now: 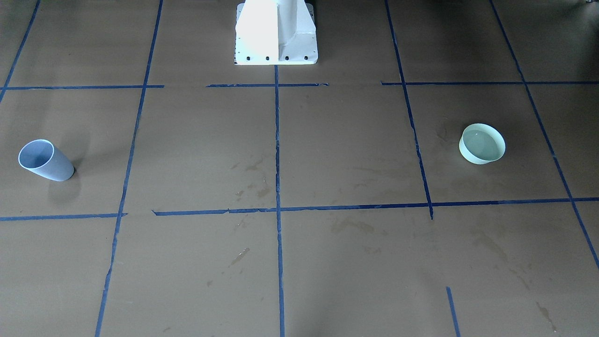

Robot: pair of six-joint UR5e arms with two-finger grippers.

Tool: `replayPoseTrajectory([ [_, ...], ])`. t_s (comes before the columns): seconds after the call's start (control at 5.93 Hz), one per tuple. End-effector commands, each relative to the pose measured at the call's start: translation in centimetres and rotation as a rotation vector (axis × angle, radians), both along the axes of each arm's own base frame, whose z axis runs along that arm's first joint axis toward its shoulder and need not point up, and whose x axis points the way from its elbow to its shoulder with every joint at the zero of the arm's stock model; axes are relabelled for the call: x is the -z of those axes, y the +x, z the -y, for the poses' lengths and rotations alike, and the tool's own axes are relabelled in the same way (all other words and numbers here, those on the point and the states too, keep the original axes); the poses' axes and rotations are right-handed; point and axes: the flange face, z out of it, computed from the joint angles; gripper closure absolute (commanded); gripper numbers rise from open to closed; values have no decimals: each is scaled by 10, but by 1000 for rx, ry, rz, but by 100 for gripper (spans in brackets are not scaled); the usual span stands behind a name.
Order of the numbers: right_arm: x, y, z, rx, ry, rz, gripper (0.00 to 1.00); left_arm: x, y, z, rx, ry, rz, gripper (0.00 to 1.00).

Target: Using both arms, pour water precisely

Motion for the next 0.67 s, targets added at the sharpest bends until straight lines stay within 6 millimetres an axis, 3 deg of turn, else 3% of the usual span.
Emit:
replayPoseTrajectory([
  [0.0,4,0,0,1,41,2,0,-7,0,-5,2,-20,-3,0],
  [0.51,7,0,3,-2,86,-2,0,-11,1,-7,7,-31,-6,0],
])
